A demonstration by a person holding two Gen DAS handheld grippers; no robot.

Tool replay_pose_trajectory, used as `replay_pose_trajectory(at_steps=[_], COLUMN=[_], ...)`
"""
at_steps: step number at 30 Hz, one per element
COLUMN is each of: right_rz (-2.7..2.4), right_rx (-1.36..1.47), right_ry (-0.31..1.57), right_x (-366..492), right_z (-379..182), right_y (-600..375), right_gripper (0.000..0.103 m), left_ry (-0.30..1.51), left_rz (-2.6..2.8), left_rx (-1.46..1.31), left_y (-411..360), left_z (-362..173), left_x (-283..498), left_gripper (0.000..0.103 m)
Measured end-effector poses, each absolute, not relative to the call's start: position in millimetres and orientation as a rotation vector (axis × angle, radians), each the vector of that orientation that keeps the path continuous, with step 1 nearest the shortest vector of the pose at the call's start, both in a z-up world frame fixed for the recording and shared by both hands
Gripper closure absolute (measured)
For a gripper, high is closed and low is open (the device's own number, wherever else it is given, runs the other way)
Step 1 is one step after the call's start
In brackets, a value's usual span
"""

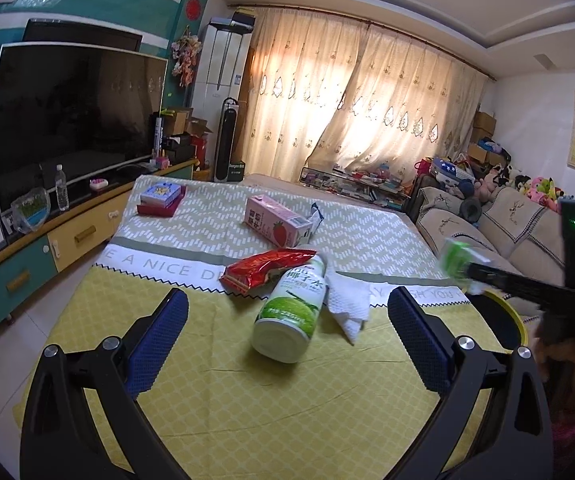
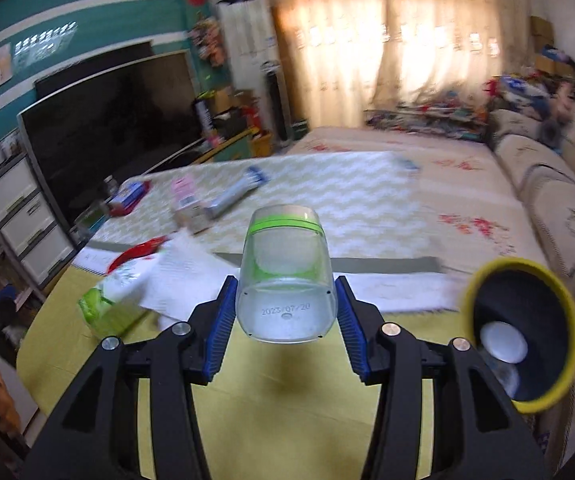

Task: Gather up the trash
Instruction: 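Carry the clear cup to the bin and release it with the right gripper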

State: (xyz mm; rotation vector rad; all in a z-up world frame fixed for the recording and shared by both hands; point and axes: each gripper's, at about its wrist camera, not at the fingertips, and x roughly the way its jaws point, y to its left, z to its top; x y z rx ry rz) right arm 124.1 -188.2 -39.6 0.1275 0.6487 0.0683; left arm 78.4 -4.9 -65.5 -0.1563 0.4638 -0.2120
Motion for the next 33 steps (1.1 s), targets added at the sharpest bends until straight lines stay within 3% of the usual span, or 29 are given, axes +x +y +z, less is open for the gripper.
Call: replay_pose_trajectory(at_steps=[15, 24, 26, 33], right_rz=[-0.354, -0.419, -0.434, -0.458], right_rx=[0.232, 0.248, 0.265, 0.268], right_ry=[0.624, 0.679, 0.662, 0.647], right_x=[72.9, 103.2, 105.0, 110.7], right_z=[-51.9, -81.7, -83.4, -79.9], right_y=[-342.6, -376.1, -380.7, -379.4], right_gripper=[0.056, 0.056, 0.047, 0.046], left_ry=[0.467, 0.537, 0.568, 0.633], left_rz=[-0.191, -0.183, -0.194, -0.235], left_rx=[-0.094, -0.063, -0.064, -0.027], left_y=[-15.1, -24.8, -27.7, -31.4], left_z=[-58.0, -74.1, -80.0, -98.0], left_x=[60.7, 89.8, 101.1, 135.5], left_gripper=[0.005, 0.005, 0.005, 0.005])
